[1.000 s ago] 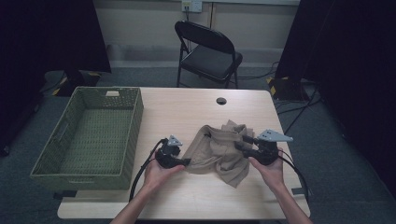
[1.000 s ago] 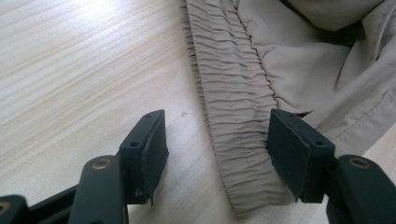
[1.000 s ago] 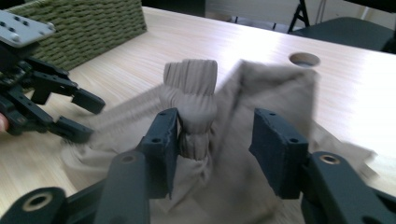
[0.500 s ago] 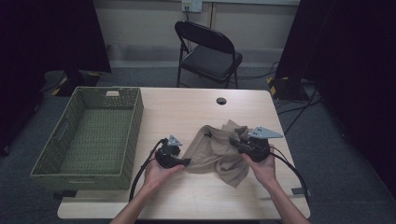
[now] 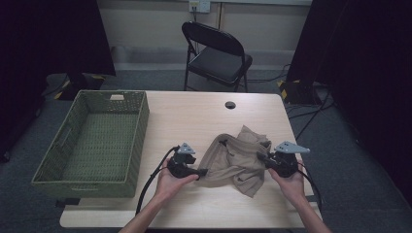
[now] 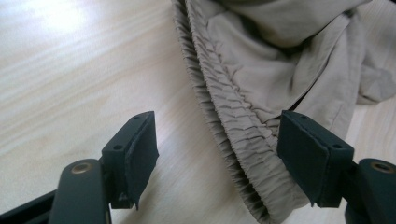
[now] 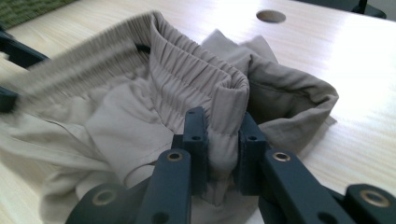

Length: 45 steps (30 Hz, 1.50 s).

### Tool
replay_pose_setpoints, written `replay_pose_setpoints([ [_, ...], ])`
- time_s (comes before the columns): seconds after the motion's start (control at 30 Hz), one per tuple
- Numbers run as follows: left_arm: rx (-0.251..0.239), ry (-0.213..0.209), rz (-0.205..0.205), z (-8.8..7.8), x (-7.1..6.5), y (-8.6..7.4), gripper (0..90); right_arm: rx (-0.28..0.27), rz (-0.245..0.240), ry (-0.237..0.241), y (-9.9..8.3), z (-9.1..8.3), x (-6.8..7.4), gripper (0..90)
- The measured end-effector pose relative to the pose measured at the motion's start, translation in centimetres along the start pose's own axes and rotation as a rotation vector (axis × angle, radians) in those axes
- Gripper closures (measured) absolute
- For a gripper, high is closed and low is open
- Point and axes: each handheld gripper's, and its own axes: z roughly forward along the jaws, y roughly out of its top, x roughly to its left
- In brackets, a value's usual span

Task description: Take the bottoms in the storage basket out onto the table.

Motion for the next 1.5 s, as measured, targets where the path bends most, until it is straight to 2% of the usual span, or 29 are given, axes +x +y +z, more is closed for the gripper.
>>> replay_pose_setpoints([
  [0.1,-0.015,-0.010,-0.008,-0.1,-0.5,-0.1,28.5,0.012,0.006,-0.010,-0.4,0.3,-0.2,78.0],
  [0.17,-0.028,-0.009,-0.012,-0.2,-0.8,-0.2,28.2,0.033,-0.014,-0.023,-0.8,0.5,0.0,77.9],
  [0.27,-0.028,-0.030,-0.017,-0.2,-1.1,-0.4,28.2,0.040,-0.010,-0.018,-1.0,0.5,-0.1,77.9],
  [0.3,-0.033,-0.052,-0.028,0.1,-1.5,-0.5,28.3,0.040,-0.007,-0.018,-1.1,0.5,-0.2,77.9],
  [0.4,-0.015,-0.065,-0.021,0.6,-1.8,-0.7,31.0,0.039,-0.007,-0.017,-1.1,0.5,-0.2,77.9],
  [0.47,-0.013,-0.101,-0.044,0.8,-1.7,-0.9,40.1,0.036,-0.006,-0.015,-1.1,0.4,-0.2,77.9],
  [0.57,-0.037,-0.097,-0.037,0.8,-1.6,-1.2,61.2,0.026,-0.007,-0.013,-1.0,0.2,-0.1,78.0],
  [0.63,-0.048,-0.101,-0.048,0.6,-1.4,-1.2,72.4,0.021,-0.007,-0.012,-1.0,0.1,-0.1,78.0],
  [0.67,-0.070,-0.114,-0.069,0.4,-1.1,-1.0,72.4,0.016,-0.005,-0.009,-0.9,0.0,0.0,78.0],
  [0.73,-0.105,-0.107,-0.085,-0.6,-0.5,-0.7,77.4,-0.003,-0.001,-0.001,-0.7,-0.4,0.1,78.0],
  [0.8,-0.128,-0.096,-0.092,-1.3,-0.2,-0.5,78.5,-0.014,0.008,0.002,-0.6,-0.7,0.2,78.0],
  [0.87,-0.143,-0.071,-0.079,-2.1,0.0,0.0,79.1,-0.026,0.012,0.005,-0.3,-1.0,0.3,78.1],
  [0.93,-0.151,-0.062,-0.075,-2.5,0.1,0.2,79.3,-0.036,0.018,0.009,-0.2,-1.2,0.4,78.1],
  [0.97,-0.168,-0.054,-0.071,-3.5,0.4,0.6,79.7,-0.054,0.017,0.013,0.0,-1.7,0.8,78.1],
  [1.0,-0.168,-0.054,-0.071,-3.5,0.4,0.6,79.8,-0.062,0.018,0.017,0.1,-1.9,0.9,78.1],
  [1.03,-0.170,-0.022,-0.046,-4.4,0.5,0.9,80.0,-0.072,0.023,0.023,0.2,-2.1,1.1,78.2],
  [1.07,-0.175,-0.011,-0.035,-4.9,0.6,1.1,80.1,-0.081,0.021,0.023,0.4,-2.3,1.3,78.2],
  [1.17,-0.203,0.001,-0.040,-6.1,0.8,1.3,80.4,-0.112,0.022,0.027,0.9,-3.2,1.5,78.4],
  [1.2,-0.203,0.001,-0.040,-6.1,0.8,1.3,80.5,-0.120,0.026,0.023,1.0,-3.4,1.5,78.4],
  [1.37,-0.218,0.037,-0.001,-8.4,1.4,2.3,80.9,-0.150,0.044,-0.009,1.2,-4.6,1.1,78.5],
  [1.5,-0.217,0.055,0.008,-8.9,1.8,2.6,80.8,-0.138,0.055,-0.046,1.0,-4.5,0.4,78.6],
])
